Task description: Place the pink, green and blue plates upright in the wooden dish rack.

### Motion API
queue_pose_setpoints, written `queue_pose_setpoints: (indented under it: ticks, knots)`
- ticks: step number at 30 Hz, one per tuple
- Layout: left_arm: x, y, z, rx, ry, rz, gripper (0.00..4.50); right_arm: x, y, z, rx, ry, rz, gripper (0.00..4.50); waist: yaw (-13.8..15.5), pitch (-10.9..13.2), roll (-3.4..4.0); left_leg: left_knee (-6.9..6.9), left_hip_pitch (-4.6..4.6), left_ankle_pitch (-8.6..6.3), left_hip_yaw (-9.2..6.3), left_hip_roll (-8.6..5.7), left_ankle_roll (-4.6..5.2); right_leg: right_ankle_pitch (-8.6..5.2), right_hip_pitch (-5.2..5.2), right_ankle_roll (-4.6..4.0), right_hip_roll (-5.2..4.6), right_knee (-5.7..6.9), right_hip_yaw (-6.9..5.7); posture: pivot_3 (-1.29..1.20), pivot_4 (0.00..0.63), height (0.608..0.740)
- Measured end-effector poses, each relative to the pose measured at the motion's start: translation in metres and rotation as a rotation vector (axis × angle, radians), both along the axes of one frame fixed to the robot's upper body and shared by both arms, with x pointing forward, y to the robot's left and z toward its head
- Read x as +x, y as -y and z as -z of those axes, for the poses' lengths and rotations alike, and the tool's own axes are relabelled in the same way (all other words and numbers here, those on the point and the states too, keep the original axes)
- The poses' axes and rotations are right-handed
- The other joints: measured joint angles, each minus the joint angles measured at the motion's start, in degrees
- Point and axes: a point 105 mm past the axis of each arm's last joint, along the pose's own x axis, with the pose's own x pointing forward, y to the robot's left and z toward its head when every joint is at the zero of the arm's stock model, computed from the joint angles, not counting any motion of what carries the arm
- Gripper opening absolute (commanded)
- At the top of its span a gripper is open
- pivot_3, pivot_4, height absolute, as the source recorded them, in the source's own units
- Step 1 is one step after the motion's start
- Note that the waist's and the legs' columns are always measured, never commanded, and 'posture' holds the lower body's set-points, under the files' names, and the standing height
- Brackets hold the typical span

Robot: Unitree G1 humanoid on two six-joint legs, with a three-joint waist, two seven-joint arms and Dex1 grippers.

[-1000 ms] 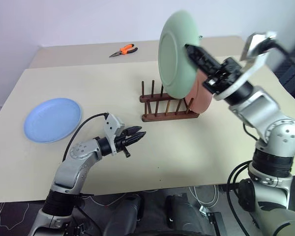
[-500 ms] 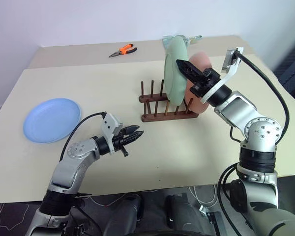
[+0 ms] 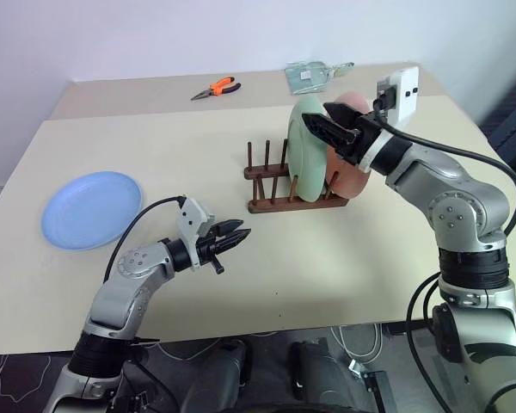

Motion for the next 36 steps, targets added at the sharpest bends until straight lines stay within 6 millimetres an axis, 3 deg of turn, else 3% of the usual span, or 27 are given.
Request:
queue_pose_setpoints:
  ticks: [4, 6, 8, 9, 12, 14, 16, 20, 22, 29, 32, 36]
  knots:
    - [0.002, -0.002, 0.0, 0.001, 0.003, -0.019, 1.22, -0.002, -0.005, -0.007, -0.129, 0.131, -0.002, 2.91, 0.04, 0.0, 0.0, 0.01, 0.0, 0.0, 0.0, 0.0, 0.0, 0.0, 0.0, 0.0, 0.0, 0.0, 0.0, 0.0, 0.15, 0.727]
    - [0.004, -0.005, -0.002, -0.001, 0.008, -0.041, 1.71, -0.004, -0.007, -0.013, -0.171, 0.196, -0.009, 3.45, 0.05, 0.0, 0.0, 0.01, 0.0, 0.0, 0.0, 0.0, -0.01, 0.0, 0.0, 0.0, 0.0, 0.0, -0.01, 0.0, 0.15, 0.727]
    - [0.012, -0.02, -0.008, -0.012, 0.032, -0.132, 2.54, -0.006, -0.013, -0.022, -0.238, 0.291, -0.016, 4.3, -0.12, 0.01, 0.0, 0.0, 0.0, 0.01, 0.0, 0.0, -0.03, 0.01, -0.03, 0.01, 0.02, 0.01, 0.0, 0.0, 0.15, 0.727]
    - [0.02, -0.034, -0.014, -0.023, 0.054, -0.214, 3.0, -0.008, -0.016, -0.03, -0.264, 0.354, -0.018, 4.5, -0.12, 0.01, 0.0, -0.01, 0.0, 0.02, -0.01, 0.0, -0.05, 0.01, -0.04, 0.02, 0.02, 0.04, 0.0, 0.0, 0.15, 0.727]
    - [0.043, -0.079, -0.033, -0.037, 0.145, -0.512, 4.49, -0.018, -0.031, -0.044, -0.325, 0.482, -0.071, 4.5, 0.07, 0.0, -0.02, 0.01, 0.0, 0.04, -0.02, 0.0, -0.09, 0.05, -0.05, 0.09, 0.03, 0.08, -0.03, 0.0, 0.15, 0.727]
    - [0.055, -0.124, -0.046, -0.013, 0.2, -0.786, 4.49, -0.029, -0.048, -0.039, -0.385, 0.529, -0.159, 4.5, 0.04, -0.01, -0.08, 0.01, 0.0, 0.04, -0.02, 0.0, -0.09, 0.07, -0.05, 0.12, 0.03, 0.08, -0.02, 0.0, 0.15, 0.727]
    - [0.054, -0.177, -0.06, 0.008, 0.23, -1.094, 4.49, -0.038, -0.066, -0.027, -0.422, 0.542, -0.239, 4.5, -0.07, -0.03, -0.11, 0.01, 0.0, 0.04, -0.01, 0.0, -0.09, 0.1, -0.05, 0.18, 0.04, 0.08, 0.0, 0.0, 0.15, 0.727]
    - [0.025, -0.252, -0.06, 0.02, 0.163, -1.536, 4.49, -0.041, -0.079, -0.004, -0.454, 0.512, -0.307, 4.5, 0.09, -0.03, -0.13, 0.05, 0.0, 0.01, -0.01, -0.02, -0.16, 0.18, -0.06, 0.23, 0.07, 0.08, -0.01, 0.0, 0.15, 0.727]
    - [0.006, -0.272, -0.05, -0.026, 0.072, -1.692, 4.49, -0.042, -0.084, 0.002, -0.458, 0.502, -0.325, 4.5, 0.24, -0.03, -0.15, 0.12, 0.0, -0.01, -0.03, -0.02, -0.19, 0.22, -0.09, 0.27, 0.08, 0.07, -0.03, 0.0, 0.15, 0.727]
    - [-0.016, -0.258, -0.007, -0.364, -0.292, -1.817, 4.49, -0.043, -0.091, 0.008, -0.454, 0.499, -0.361, 4.5, 0.12, -0.14, -0.59, 0.23, 0.06, -0.01, -0.11, -0.02, -0.28, 0.33, 0.06, 0.28, 0.12, 0.07, -0.12, 0.0, 0.15, 0.727]
    - [-0.015, -0.248, 0.012, -0.551, -0.451, -1.783, 3.67, -0.04, -0.09, 0.013, -0.462, 0.486, -0.352, 4.5, 0.08, -0.13, -0.63, 0.19, 0.06, 0.05, -0.12, 0.0, -0.38, 0.33, 0.06, 0.28, 0.14, 0.09, -0.12, 0.0, 0.15, 0.727]
    - [-0.018, -0.252, 0.017, -0.721, -0.519, -1.795, 1.62, -0.039, -0.089, 0.019, -0.465, 0.472, -0.341, 4.5, 0.07, -0.12, -0.69, 0.18, 0.06, 0.24, -0.1, 0.0, -0.69, 0.33, 0.07, 0.27, 0.14, 0.09, -0.1, 0.0, 0.15, 0.727]
